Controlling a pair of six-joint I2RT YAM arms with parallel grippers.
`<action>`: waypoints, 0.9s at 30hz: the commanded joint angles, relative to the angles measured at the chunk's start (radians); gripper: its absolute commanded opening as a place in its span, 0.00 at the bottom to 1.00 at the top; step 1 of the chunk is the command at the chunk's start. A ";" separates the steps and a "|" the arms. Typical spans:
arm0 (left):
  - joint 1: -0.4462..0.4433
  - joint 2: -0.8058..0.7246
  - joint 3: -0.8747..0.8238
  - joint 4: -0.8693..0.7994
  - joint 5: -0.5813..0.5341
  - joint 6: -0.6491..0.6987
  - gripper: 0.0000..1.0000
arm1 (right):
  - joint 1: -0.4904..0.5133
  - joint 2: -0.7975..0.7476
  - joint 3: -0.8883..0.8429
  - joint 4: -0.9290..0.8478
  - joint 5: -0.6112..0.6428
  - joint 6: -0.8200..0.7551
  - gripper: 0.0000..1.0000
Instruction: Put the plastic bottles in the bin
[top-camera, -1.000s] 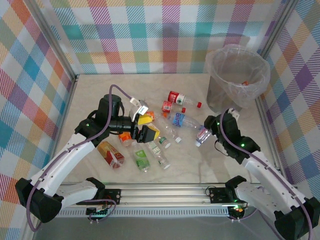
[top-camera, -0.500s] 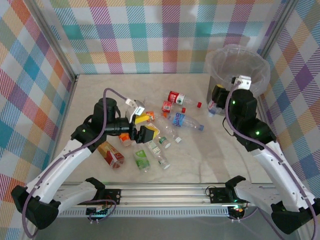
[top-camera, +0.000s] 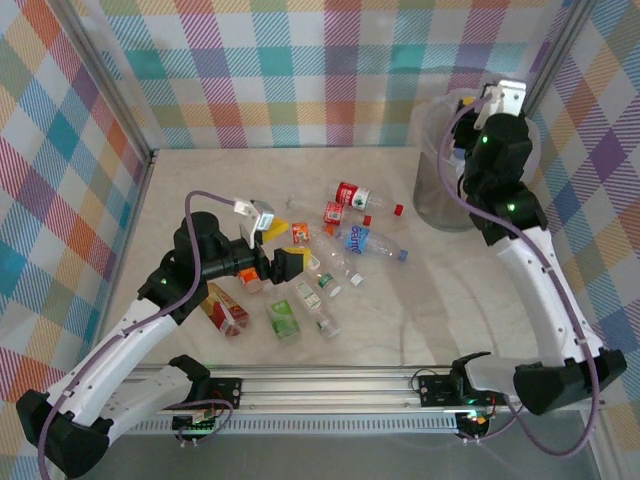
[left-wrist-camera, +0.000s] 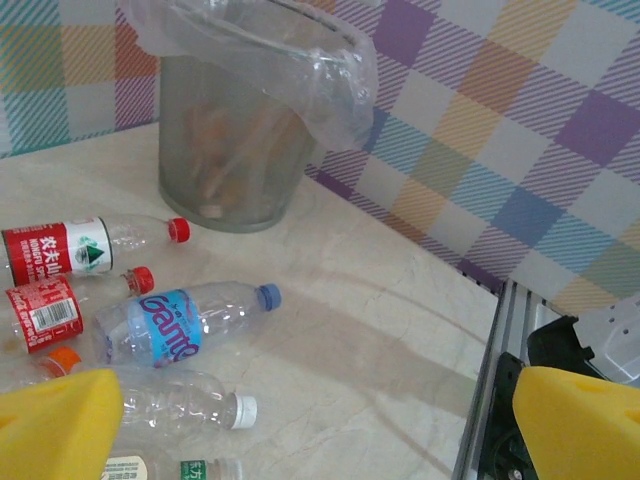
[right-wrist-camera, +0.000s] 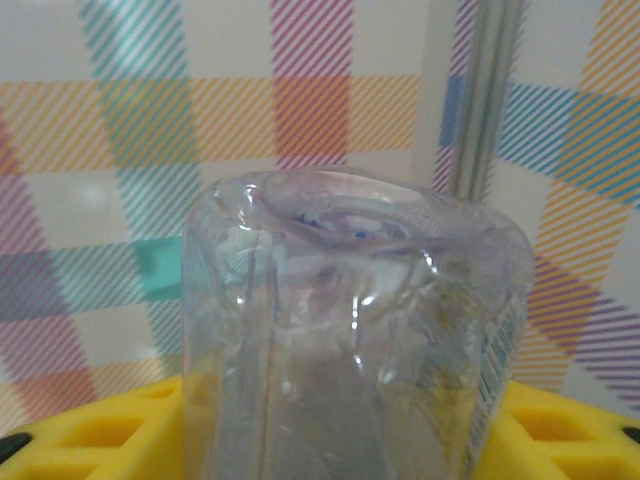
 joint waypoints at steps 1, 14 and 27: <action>-0.009 -0.028 -0.015 0.075 -0.044 -0.016 1.00 | -0.061 0.065 0.077 0.077 0.022 -0.093 0.58; -0.008 0.002 0.030 -0.009 -0.036 0.024 1.00 | -0.298 0.262 0.161 -0.106 -0.151 0.086 0.56; -0.009 0.016 0.049 -0.040 -0.024 0.036 1.00 | -0.359 0.357 0.139 -0.103 -0.200 0.121 0.56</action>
